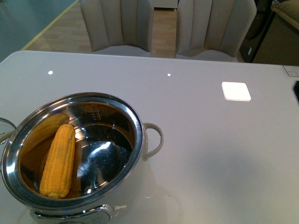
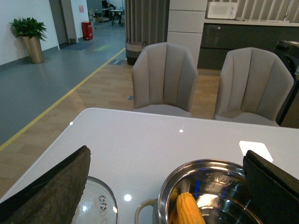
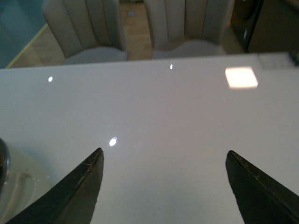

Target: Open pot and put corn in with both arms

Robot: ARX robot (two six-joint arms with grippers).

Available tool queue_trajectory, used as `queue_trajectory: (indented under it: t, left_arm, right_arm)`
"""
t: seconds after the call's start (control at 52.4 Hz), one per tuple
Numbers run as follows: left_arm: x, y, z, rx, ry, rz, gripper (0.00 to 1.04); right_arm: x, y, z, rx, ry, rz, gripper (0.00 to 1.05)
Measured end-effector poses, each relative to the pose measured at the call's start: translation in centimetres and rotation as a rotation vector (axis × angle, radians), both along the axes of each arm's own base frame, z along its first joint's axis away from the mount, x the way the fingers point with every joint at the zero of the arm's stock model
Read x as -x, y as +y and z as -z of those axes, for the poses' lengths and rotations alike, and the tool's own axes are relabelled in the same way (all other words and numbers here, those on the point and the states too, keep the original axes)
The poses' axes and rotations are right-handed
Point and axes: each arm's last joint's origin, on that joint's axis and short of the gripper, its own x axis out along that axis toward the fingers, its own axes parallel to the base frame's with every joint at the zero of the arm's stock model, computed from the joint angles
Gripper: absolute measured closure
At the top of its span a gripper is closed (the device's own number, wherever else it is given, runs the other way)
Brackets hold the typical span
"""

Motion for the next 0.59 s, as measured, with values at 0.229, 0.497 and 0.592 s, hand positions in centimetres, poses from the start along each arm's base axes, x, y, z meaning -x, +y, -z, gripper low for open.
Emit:
queue_trajectory:
  t: [0.229, 0.497, 0.592]
  left_arm:
    - [0.0, 0.0, 0.0, 0.0, 0.0, 0.0, 0.07]
    - [0.0, 0.0, 0.0, 0.0, 0.0, 0.0, 0.07]
    - [0.0, 0.0, 0.0, 0.0, 0.0, 0.0, 0.07]
  right_arm:
    - [2.1, -2.4, -1.5, 0.067, -0.177, 0.0, 0.73]
    - [4.1, -4.2, -1.7, 0.087, -0.179, 0.003, 1.03]
    - [4.5, -4.5, -2.0, 0.086, -0.191, 0.002, 1.03]
